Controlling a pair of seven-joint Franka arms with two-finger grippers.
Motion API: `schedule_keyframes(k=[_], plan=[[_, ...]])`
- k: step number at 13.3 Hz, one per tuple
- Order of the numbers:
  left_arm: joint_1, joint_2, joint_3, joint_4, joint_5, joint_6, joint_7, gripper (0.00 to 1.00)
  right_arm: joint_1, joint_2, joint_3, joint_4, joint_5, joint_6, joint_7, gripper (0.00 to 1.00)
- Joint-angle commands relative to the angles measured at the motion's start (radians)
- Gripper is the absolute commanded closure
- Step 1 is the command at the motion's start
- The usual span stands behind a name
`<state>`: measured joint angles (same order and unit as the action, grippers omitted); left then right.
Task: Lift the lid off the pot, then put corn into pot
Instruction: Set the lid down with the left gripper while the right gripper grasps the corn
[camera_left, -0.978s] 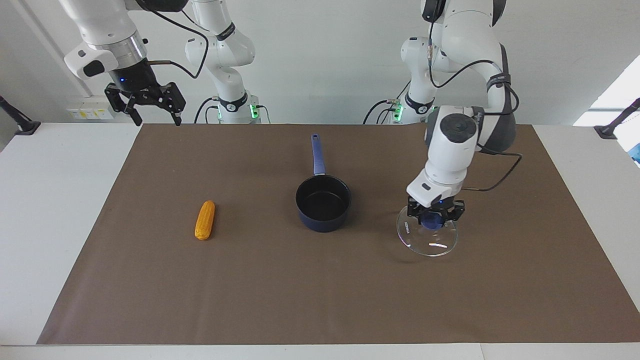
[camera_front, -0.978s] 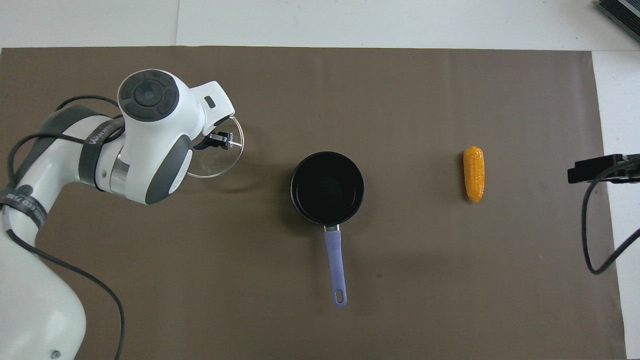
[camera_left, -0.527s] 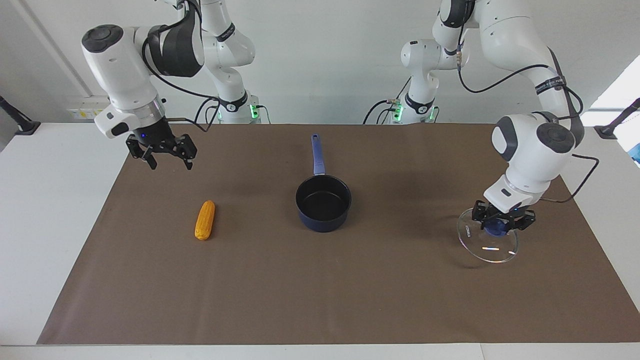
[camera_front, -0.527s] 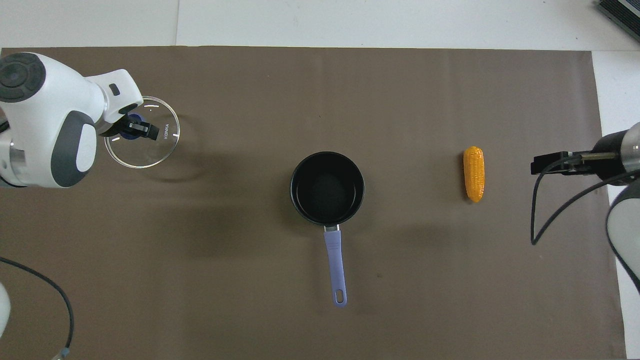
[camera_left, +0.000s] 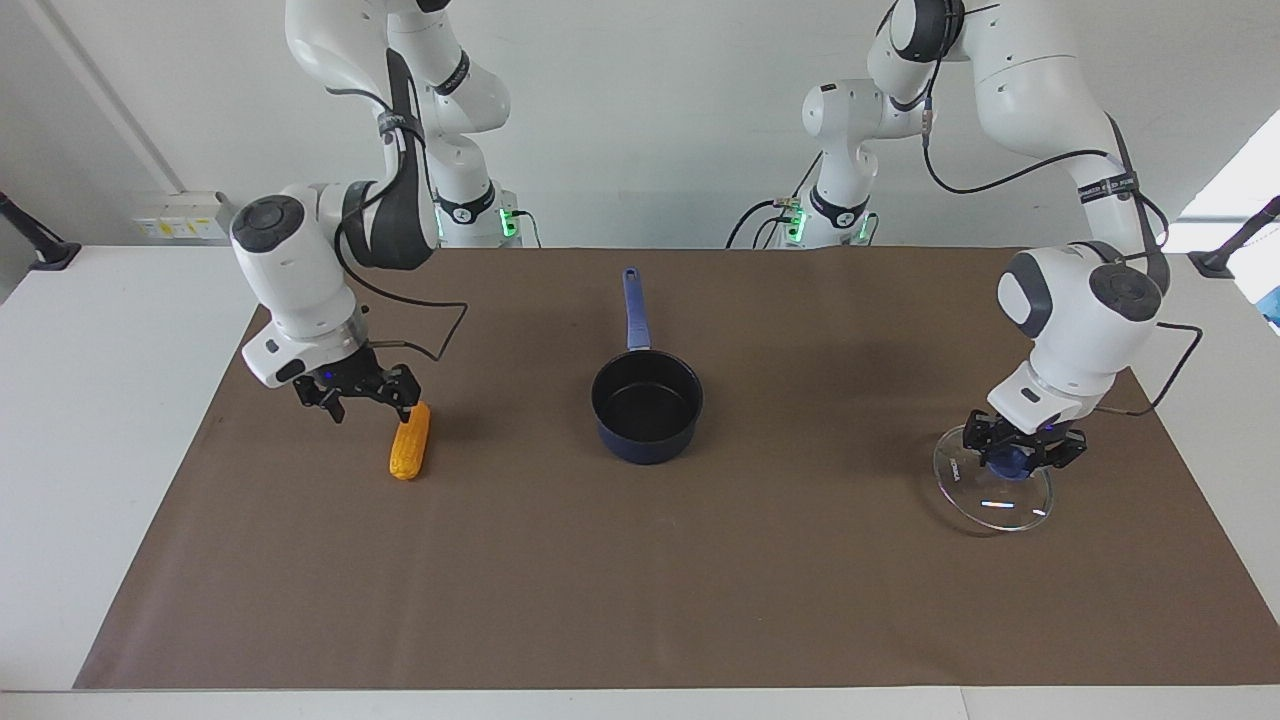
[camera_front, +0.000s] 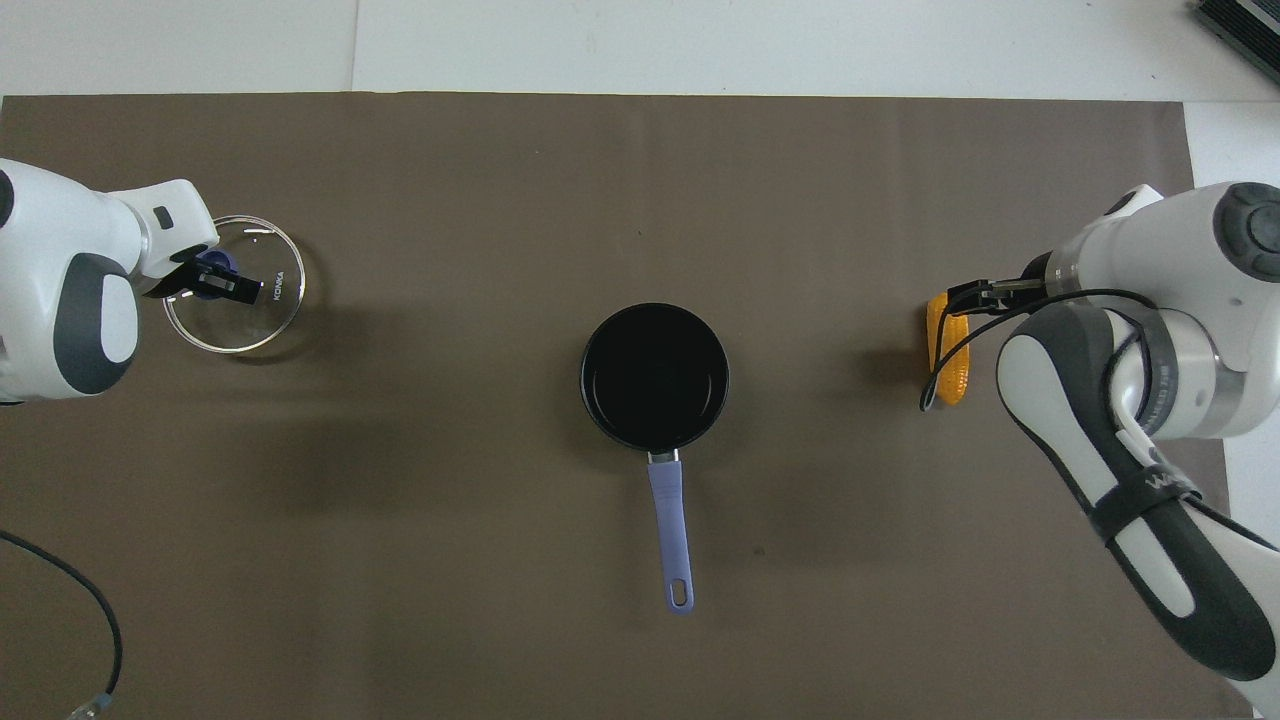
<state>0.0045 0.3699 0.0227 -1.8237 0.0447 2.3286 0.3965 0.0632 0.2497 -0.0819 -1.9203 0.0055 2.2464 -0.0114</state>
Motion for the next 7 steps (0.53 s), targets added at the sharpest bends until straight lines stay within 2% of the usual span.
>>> schedule_keyframes(k=[1,6,7], plan=[[-0.029,-0.017,0.003,-0.034,-0.028,0.037,-0.045,1.0,-0.005,0.045,0.004,-0.037,-0.009,0.054,-0.013,0.0],[-0.055,-0.022,0.005,-0.075,-0.029,0.038,-0.071,1.0,0.044,0.105,0.005,-0.037,-0.009,0.127,0.027,0.0],[-0.063,-0.023,0.006,-0.075,-0.029,0.037,-0.087,1.0,0.044,0.106,0.004,-0.037,-0.009,0.127,0.015,0.18]])
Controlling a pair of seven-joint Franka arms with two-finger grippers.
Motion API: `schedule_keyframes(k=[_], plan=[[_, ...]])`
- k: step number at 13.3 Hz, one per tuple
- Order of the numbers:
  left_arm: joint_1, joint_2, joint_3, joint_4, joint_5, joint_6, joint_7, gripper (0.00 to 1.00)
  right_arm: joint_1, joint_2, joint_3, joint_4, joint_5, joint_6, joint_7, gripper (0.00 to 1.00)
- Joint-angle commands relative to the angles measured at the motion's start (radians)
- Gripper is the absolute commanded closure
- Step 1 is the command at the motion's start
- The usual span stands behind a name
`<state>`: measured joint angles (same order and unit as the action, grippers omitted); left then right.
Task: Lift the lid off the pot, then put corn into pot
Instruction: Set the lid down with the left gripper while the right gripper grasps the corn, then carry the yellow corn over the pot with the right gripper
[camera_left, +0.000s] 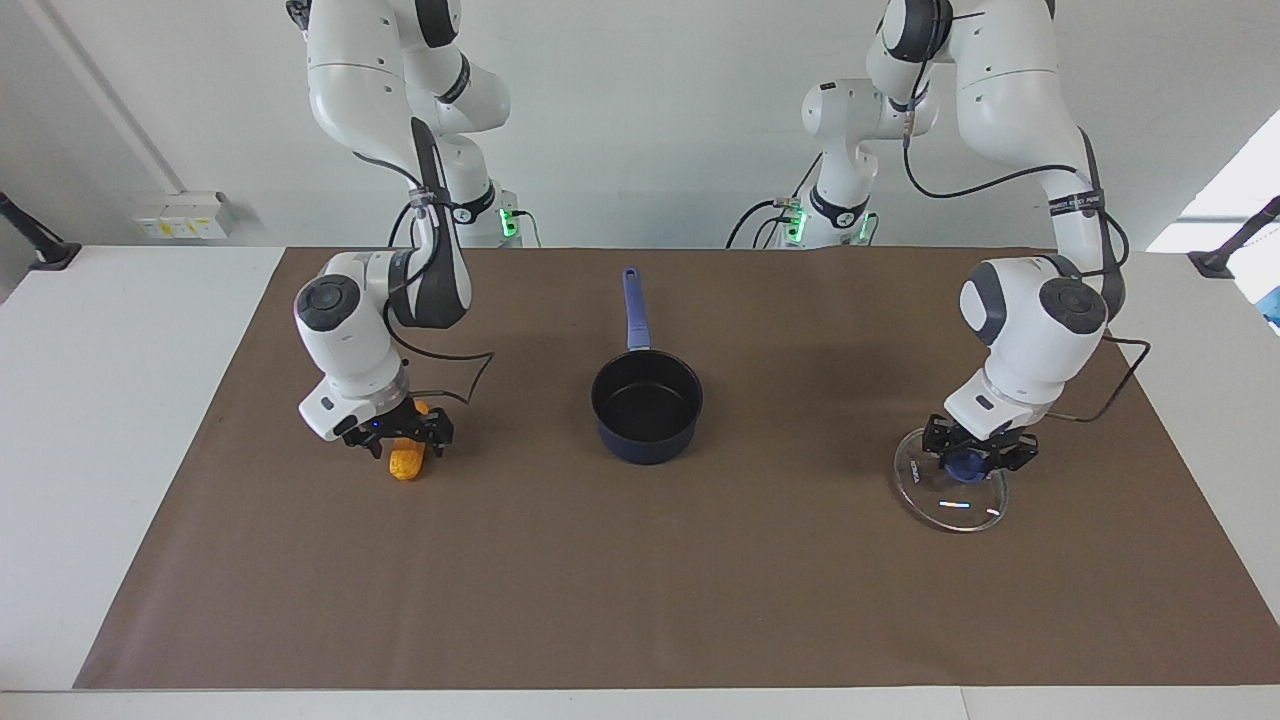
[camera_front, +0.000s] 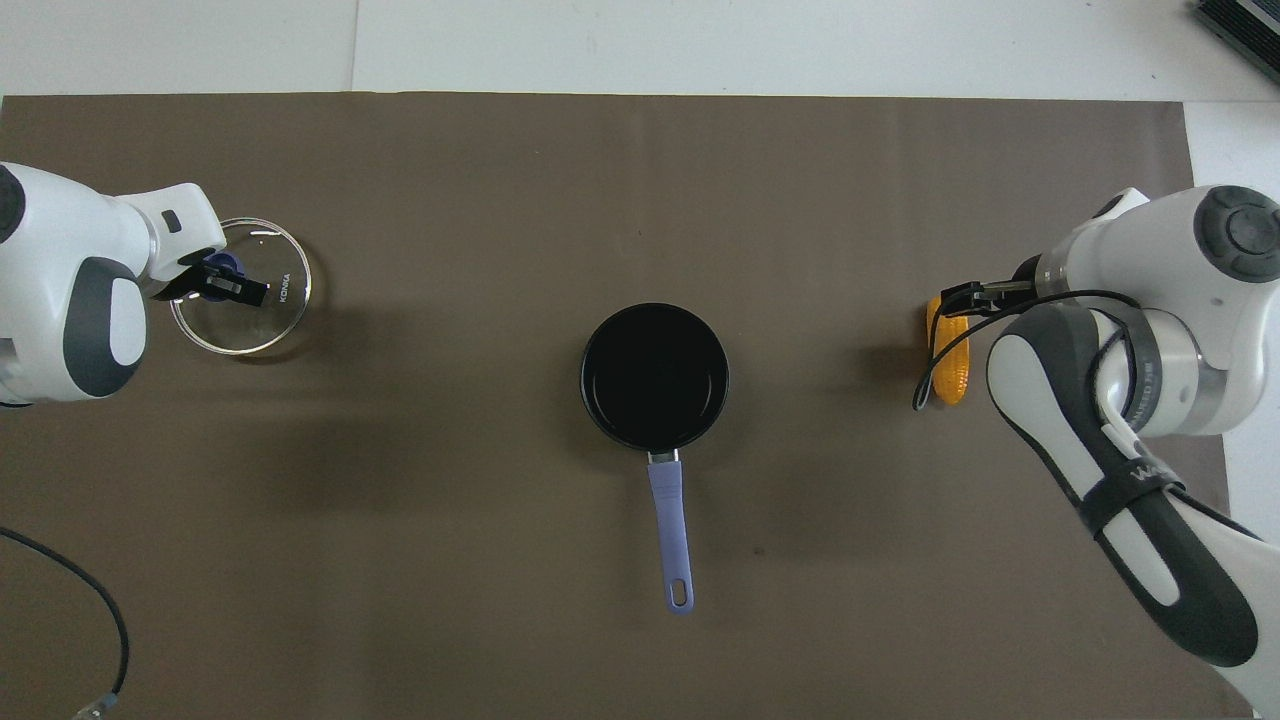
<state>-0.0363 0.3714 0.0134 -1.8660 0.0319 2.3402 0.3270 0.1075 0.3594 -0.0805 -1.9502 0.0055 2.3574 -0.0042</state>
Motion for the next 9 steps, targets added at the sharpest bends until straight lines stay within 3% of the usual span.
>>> schedule_keyframes(k=[1,2,3,4,5,9], plan=[[-0.022,-0.023,0.016,-0.032,-0.017,0.025,-0.041,0.96,-0.002,-0.004,0.002,-0.007,-0.009,0.016,0.0,0.53],[-0.022,-0.023,0.016,-0.025,-0.017,0.024,-0.055,0.71,-0.002,-0.004,0.002,-0.007,-0.009,0.016,-0.011,0.94],[-0.022,-0.022,0.016,-0.021,-0.015,0.019,-0.057,0.46,-0.005,-0.002,0.002,-0.007,-0.01,0.016,-0.014,1.0],[-0.024,-0.022,0.016,-0.019,-0.015,0.015,-0.057,0.16,-0.003,-0.002,0.001,-0.006,-0.01,0.014,-0.008,1.0],[-0.025,-0.025,0.016,-0.018,-0.015,0.014,-0.054,0.0,-0.011,0.0,0.001,-0.004,-0.01,0.013,-0.008,1.0],[-0.025,-0.055,0.011,0.088,-0.014,-0.102,-0.057,0.0,0.003,-0.007,0.001,0.081,-0.012,-0.047,-0.002,1.0]])
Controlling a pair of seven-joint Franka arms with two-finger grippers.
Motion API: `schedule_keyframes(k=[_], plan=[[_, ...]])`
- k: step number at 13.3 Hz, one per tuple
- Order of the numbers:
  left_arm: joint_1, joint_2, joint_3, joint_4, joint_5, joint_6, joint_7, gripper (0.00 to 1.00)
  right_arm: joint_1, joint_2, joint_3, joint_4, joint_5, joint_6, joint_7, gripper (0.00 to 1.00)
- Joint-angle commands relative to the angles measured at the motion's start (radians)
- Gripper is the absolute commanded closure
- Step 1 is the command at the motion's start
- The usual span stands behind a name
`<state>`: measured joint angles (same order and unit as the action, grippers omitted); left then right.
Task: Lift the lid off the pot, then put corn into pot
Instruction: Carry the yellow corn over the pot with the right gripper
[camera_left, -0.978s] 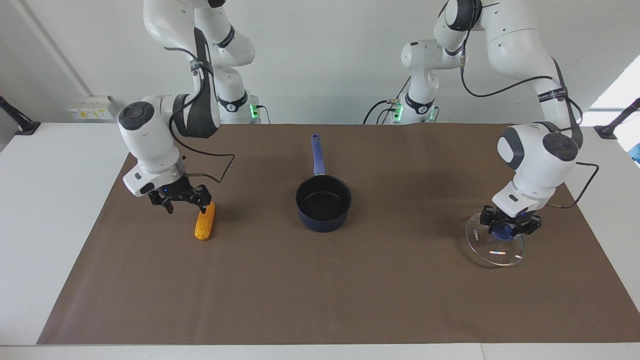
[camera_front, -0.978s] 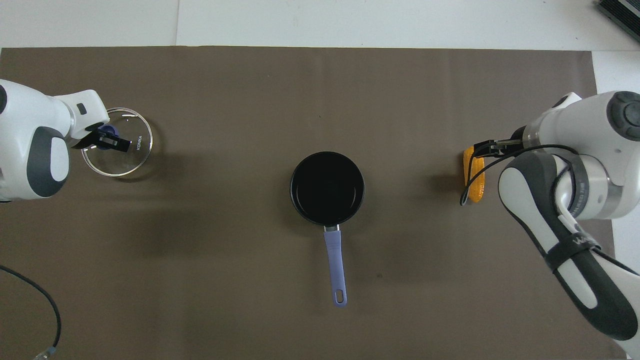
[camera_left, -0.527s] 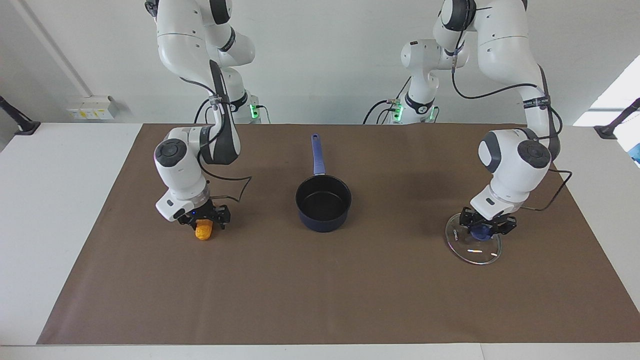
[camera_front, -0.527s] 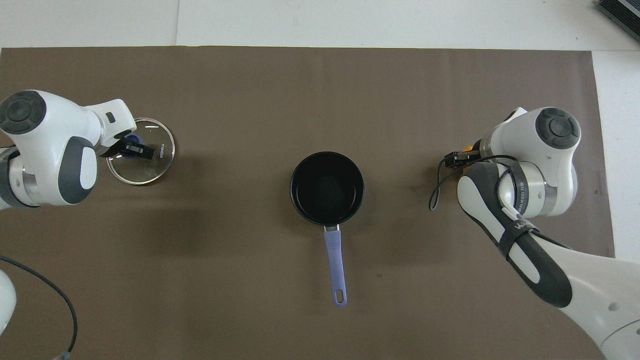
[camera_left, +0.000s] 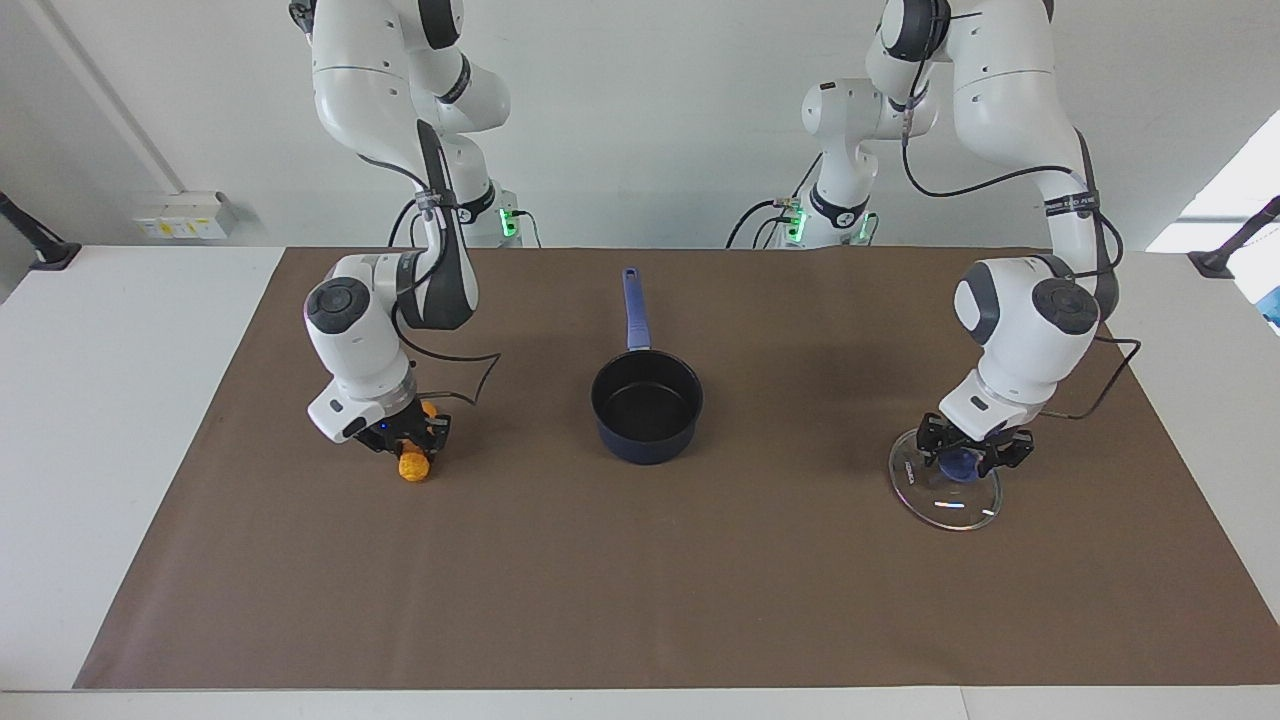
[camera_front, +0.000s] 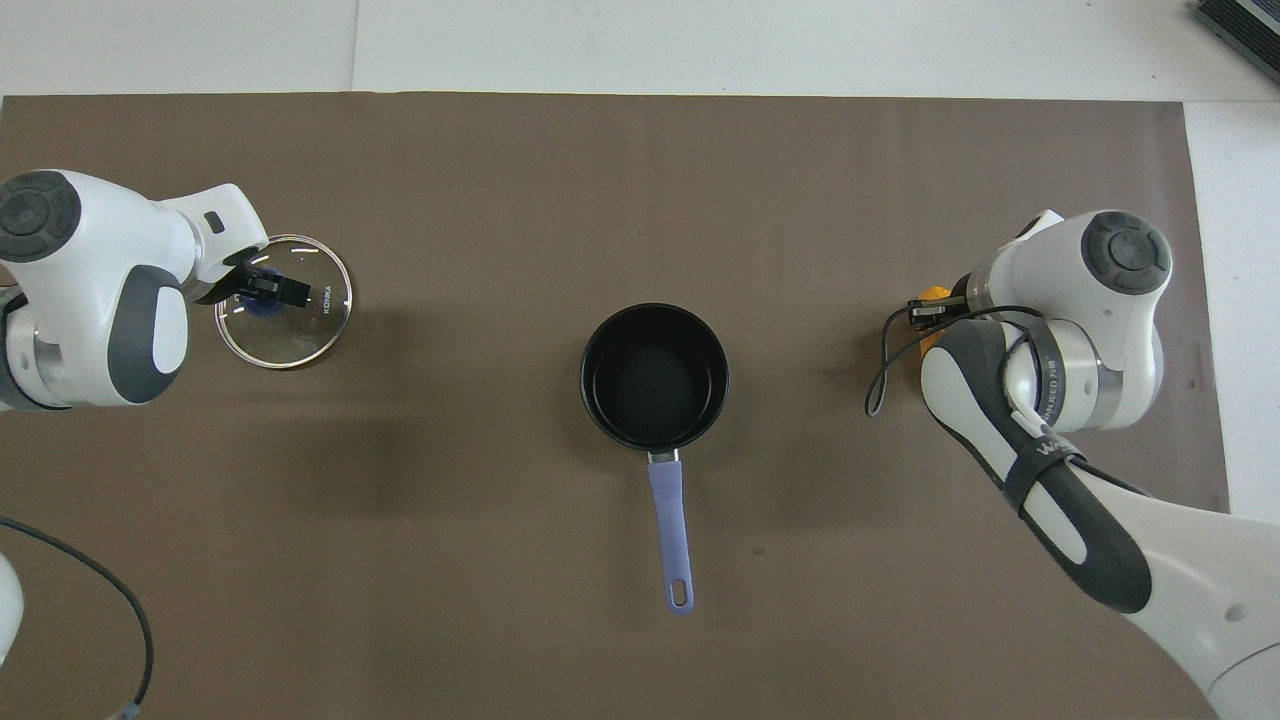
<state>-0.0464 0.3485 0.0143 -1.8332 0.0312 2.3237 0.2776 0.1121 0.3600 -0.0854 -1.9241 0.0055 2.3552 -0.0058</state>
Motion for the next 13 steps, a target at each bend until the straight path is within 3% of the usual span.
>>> schedule_keyframes(k=[1,4,9,13], plan=[[-0.016,-0.045,0.007,0.099,-0.014,-0.155,-0.009,0.0,0.007,-0.013,0.006,0.1,-0.012,-0.104,0.009,1.0],[-0.027,-0.127,0.006,0.215,-0.008,-0.35,-0.041,0.0,0.05,-0.056,0.003,0.212,-0.013,-0.246,0.1,1.0],[-0.03,-0.232,0.003,0.374,-0.01,-0.637,-0.049,0.0,0.176,-0.115,0.006,0.26,-0.016,-0.336,0.337,1.0],[-0.03,-0.345,-0.016,0.381,-0.019,-0.759,-0.061,0.0,0.338,-0.102,0.009,0.26,-0.015,-0.32,0.528,1.0]])
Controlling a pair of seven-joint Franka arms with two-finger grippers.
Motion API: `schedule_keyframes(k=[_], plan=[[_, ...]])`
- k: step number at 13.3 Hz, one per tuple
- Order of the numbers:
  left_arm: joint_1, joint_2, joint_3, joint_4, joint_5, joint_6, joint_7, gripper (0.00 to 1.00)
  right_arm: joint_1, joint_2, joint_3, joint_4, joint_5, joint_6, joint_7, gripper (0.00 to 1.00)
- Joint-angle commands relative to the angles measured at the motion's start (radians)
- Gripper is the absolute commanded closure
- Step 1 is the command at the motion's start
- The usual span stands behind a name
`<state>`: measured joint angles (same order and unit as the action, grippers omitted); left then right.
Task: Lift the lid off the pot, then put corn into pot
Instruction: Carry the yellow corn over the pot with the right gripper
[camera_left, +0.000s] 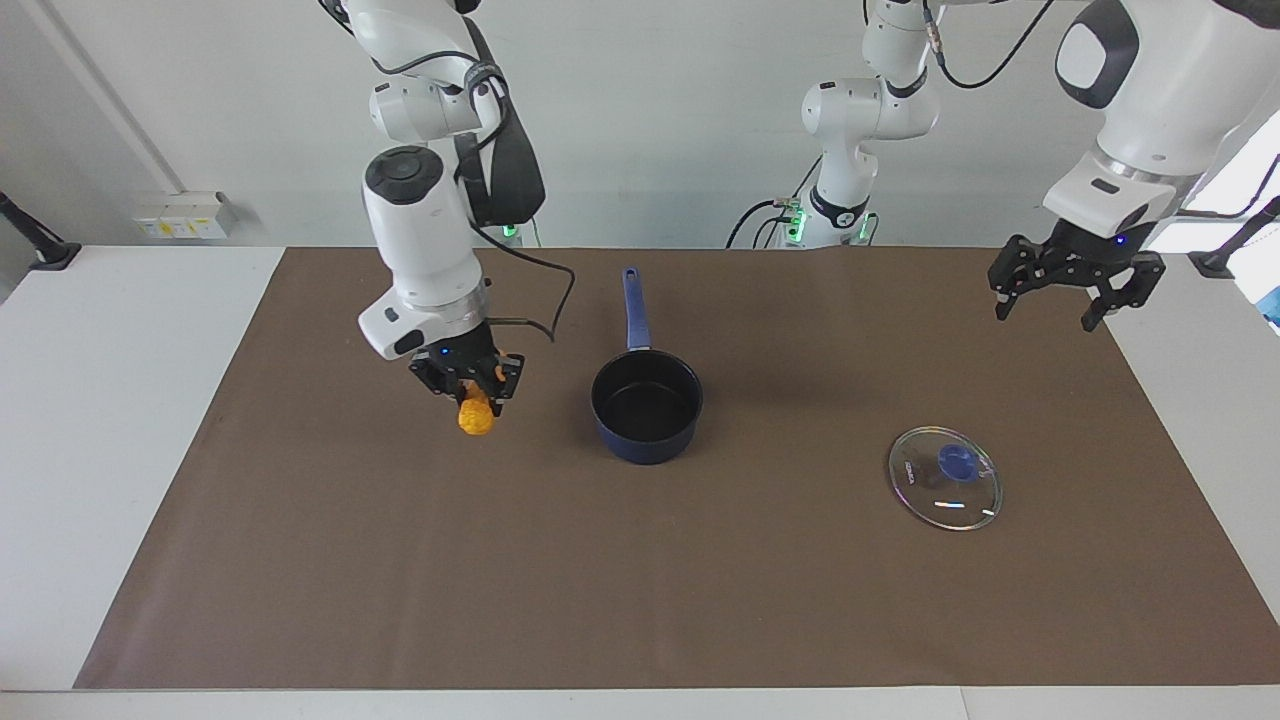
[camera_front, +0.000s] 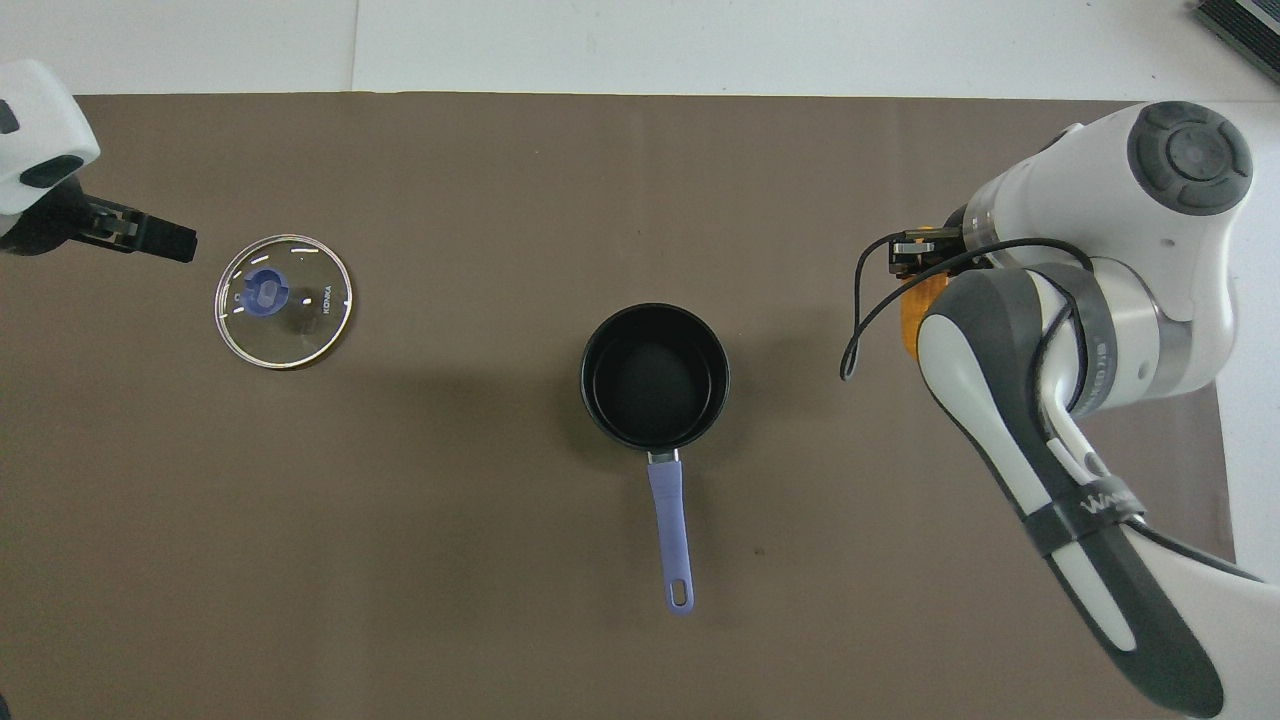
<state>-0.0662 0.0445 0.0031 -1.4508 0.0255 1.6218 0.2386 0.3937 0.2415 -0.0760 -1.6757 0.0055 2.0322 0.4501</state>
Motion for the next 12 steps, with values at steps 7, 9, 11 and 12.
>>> schedule_keyframes(k=[7,9,11,12], plan=[[0.003,-0.118,-0.015,-0.034,-0.013,-0.203,-0.061,0.0,0.209,0.102,0.001,0.008,-0.013,0.132,0.17,1.0],[0.005,-0.117,-0.008,-0.03,-0.012,-0.2,-0.059,0.0,0.212,0.142,0.002,0.01,0.001,0.157,0.157,1.0],[0.006,-0.117,-0.005,-0.028,-0.012,-0.192,-0.055,0.0,0.221,0.15,0.012,-0.015,0.004,0.163,0.137,1.0],[0.005,-0.117,-0.006,-0.029,-0.012,-0.201,-0.055,0.0,0.227,0.159,0.013,-0.018,0.004,0.167,0.136,1.0]])
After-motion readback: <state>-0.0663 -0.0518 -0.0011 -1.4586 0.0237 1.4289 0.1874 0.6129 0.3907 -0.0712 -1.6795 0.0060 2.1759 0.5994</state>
